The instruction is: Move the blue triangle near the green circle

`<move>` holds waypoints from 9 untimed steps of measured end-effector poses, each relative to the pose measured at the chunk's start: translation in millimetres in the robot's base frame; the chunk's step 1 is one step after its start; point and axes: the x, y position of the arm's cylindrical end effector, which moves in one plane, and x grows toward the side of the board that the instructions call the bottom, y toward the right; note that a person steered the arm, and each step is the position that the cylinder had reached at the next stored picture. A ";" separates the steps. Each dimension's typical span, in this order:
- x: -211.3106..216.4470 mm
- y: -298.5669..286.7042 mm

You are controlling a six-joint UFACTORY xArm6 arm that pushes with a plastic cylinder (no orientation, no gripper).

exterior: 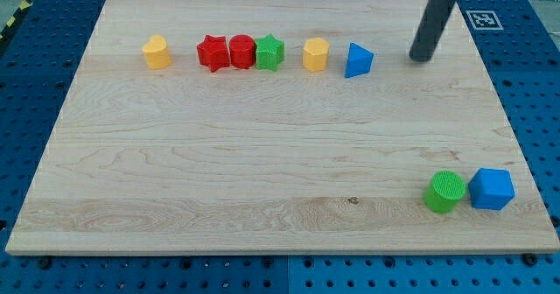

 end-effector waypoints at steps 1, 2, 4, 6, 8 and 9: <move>-48.8 -47.4; -32.8 -96.6; 62.7 -105.0; 126.7 -104.1; 172.8 -103.4; 196.7 -103.3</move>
